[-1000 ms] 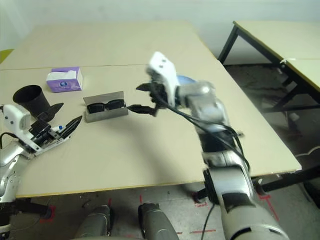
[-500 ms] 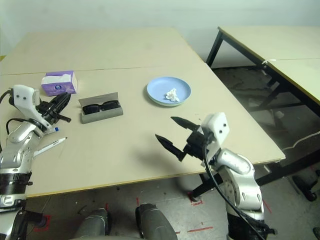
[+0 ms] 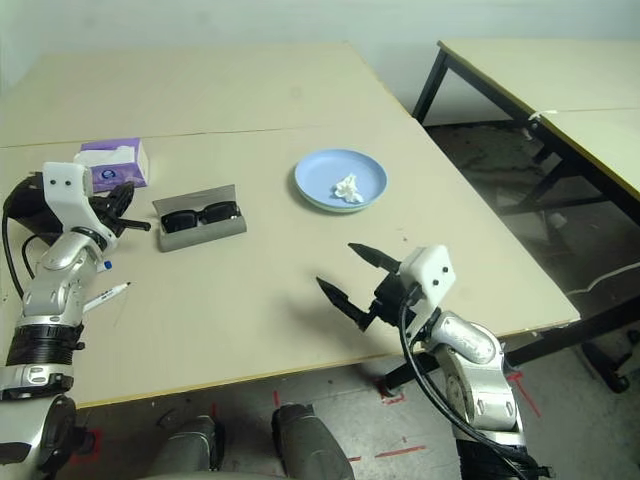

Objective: Organize and tidy the items on the table.

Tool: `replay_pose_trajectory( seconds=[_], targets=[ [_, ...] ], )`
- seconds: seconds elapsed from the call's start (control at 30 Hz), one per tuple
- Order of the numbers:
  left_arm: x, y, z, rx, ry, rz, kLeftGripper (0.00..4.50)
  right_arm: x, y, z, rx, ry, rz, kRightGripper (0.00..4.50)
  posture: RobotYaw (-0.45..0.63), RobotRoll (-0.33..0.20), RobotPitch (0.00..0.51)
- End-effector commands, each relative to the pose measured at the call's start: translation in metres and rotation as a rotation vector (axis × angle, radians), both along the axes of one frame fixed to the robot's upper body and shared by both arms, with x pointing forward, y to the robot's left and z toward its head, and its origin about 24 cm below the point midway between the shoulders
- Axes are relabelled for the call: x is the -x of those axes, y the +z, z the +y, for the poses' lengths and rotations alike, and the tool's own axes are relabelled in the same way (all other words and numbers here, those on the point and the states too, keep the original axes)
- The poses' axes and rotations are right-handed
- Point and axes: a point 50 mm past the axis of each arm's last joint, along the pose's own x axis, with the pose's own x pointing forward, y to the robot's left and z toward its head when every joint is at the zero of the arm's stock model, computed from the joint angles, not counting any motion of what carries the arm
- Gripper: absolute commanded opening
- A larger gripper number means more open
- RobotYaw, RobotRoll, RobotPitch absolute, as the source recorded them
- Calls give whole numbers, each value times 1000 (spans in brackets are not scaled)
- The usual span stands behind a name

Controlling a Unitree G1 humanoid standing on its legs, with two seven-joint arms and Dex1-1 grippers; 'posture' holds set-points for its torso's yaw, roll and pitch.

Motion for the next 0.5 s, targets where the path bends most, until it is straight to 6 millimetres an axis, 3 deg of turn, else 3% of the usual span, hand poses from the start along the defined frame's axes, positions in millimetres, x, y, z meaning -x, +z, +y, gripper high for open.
replay_pose_trajectory(
  seconds=[0.03,0.5],
  targets=[
    [1,-2,1,5,25,14,9,0,-2,-1,26,2,4,4500,-219,0,101],
    [1,-11,0,25,8,65,9,-4,13,9,36,25,-36,4500,-229,0,100]
  ],
)
